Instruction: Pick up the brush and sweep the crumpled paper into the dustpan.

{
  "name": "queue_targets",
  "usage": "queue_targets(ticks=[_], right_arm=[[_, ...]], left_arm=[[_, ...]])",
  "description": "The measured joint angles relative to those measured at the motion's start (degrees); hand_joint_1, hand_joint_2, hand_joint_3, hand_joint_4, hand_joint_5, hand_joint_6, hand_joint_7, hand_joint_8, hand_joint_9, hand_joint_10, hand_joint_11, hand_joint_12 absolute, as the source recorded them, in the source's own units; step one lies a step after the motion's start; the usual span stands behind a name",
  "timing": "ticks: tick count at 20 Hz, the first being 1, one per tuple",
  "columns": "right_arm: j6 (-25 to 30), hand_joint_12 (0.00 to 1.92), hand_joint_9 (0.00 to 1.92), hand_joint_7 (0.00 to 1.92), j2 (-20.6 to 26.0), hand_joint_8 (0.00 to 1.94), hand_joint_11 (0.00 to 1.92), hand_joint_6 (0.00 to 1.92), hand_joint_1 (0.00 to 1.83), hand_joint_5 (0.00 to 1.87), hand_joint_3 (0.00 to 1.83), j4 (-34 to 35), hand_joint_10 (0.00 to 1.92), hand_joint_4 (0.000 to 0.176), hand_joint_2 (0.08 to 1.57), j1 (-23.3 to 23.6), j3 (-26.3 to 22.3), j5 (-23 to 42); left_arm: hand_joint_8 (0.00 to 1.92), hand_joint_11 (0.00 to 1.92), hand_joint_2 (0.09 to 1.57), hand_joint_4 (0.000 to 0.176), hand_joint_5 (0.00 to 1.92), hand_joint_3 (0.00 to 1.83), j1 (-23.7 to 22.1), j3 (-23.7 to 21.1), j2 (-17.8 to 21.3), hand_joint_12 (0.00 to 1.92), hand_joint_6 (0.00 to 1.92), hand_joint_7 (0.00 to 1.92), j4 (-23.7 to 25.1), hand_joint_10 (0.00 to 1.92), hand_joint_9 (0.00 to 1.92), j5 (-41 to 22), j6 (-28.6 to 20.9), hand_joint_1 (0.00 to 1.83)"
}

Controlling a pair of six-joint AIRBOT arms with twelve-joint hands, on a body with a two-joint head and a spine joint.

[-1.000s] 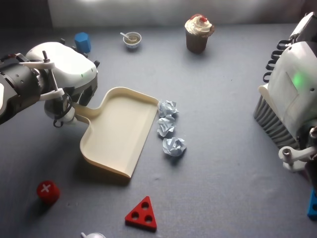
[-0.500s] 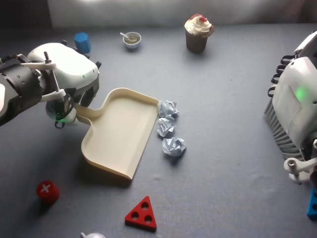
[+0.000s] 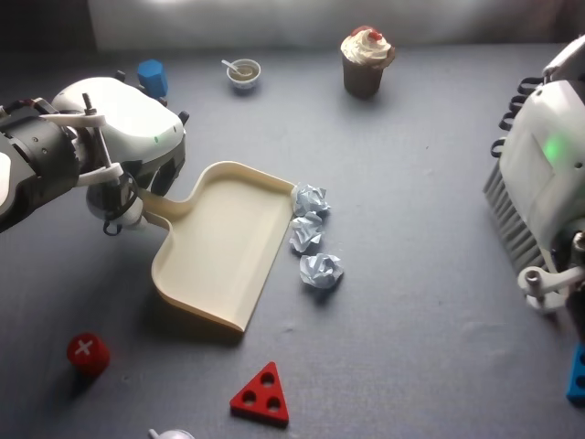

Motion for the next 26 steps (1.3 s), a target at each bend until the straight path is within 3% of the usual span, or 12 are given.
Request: queue_targets(ticks=[7, 11, 15, 17, 26], right_arm=[[0.0, 1.92, 0.82, 0.94, -2.9, 1.94, 0.76, 1.92, 0.45, 0.94, 0.00, 0.2, 1.92, 0.057, 1.25, 1.9, 1.2, -0.6], [-0.1, 1.92, 0.60, 0.78, -4.4, 1.94, 0.54, 1.92, 0.38, 0.77, 0.00, 0.3, 1.92, 0.047, 1.22, 2.6, 2.0, -1.3], [-0.2, 1.92, 0.60, 0.80, -5.8, 1.94, 0.54, 1.92, 0.29, 0.80, 0.01, 0.7, 1.92, 0.030, 1.27, 3.4, 2.7, -1.4], [-0.2, 1.92, 0.61, 0.80, -6.4, 1.94, 0.57, 1.92, 0.24, 0.80, 0.01, 0.9, 1.92, 0.021, 1.31, 3.4, 3.0, -0.9], [-0.2, 1.92, 0.68, 0.83, -6.7, 1.94, 0.65, 1.92, 0.30, 0.85, 0.00, 0.9, 1.92, 0.018, 1.41, 4.0, 3.4, -0.5]], left_arm=[[0.56, 0.77, 1.07, 0.000, 1.05, 0.00, 0.0, 0.0, 0.0, 0.74, 1.00, 1.15, 0.0, 0.00, 1.14, 0.0, 0.0, 1.26], [0.55, 0.78, 1.07, 0.000, 1.05, 0.00, -0.2, 0.0, 0.0, 0.74, 1.01, 1.15, -0.1, 0.00, 1.14, 0.0, 0.0, 1.26], [0.53, 0.78, 1.06, 0.000, 1.07, 0.00, -0.2, 0.0, 0.0, 0.74, 0.97, 1.16, 0.0, 0.00, 1.14, 0.0, 0.0, 1.26], [0.61, 0.75, 1.08, 0.000, 1.04, 0.00, -0.2, 0.0, 0.0, 0.76, 1.03, 1.11, 0.0, 0.00, 1.13, -0.1, 0.0, 1.25], [0.55, 0.74, 1.06, 0.000, 1.07, 0.00, -0.2, 0.0, 0.0, 0.79, 0.99, 1.15, 0.0, 0.00, 1.14, 0.0, 0.0, 1.26]])
